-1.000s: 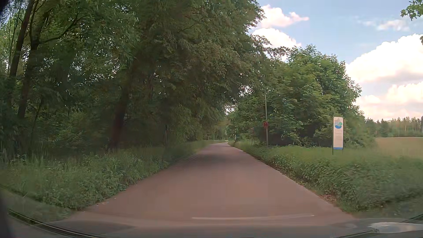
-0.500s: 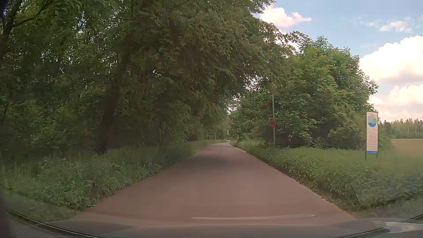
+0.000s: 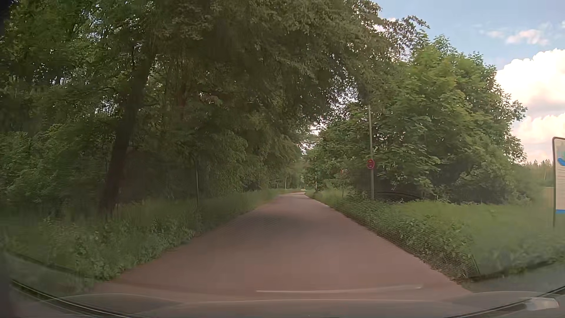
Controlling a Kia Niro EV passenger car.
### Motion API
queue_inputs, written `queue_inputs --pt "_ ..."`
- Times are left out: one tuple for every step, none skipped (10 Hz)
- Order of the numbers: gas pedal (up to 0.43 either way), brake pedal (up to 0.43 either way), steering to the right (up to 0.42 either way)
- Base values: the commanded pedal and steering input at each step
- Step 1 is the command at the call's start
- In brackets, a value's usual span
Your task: Follow the waypoints while adhering to traffic rules and regulations
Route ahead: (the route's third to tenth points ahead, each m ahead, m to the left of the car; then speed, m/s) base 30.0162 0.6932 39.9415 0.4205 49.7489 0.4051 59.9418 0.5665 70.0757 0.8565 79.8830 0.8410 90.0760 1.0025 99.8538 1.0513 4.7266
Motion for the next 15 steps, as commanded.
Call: queue_inputs --pt "0.13 0.018 0.004" --pt "0.13 0.018 -0.002" --pt "0.13 0.018 -0.003" --pt "0.138 0.018 -0.003" --pt "0.138 0.018 -0.003" --pt "0.138 0.018 -0.003" --pt "0.15 0.018 -0.001" --pt "0.15 0.018 0.001" --pt "0.15 0.018 0.003" --pt "0.15 0.018 0.003" --pt "0.15 0.018 0.002" --pt "0.15 0.018 0.002" --pt "0.15 0.018 0.002" --pt "0.15 0.018 0.002" --pt "0.15 0.018 0.002"
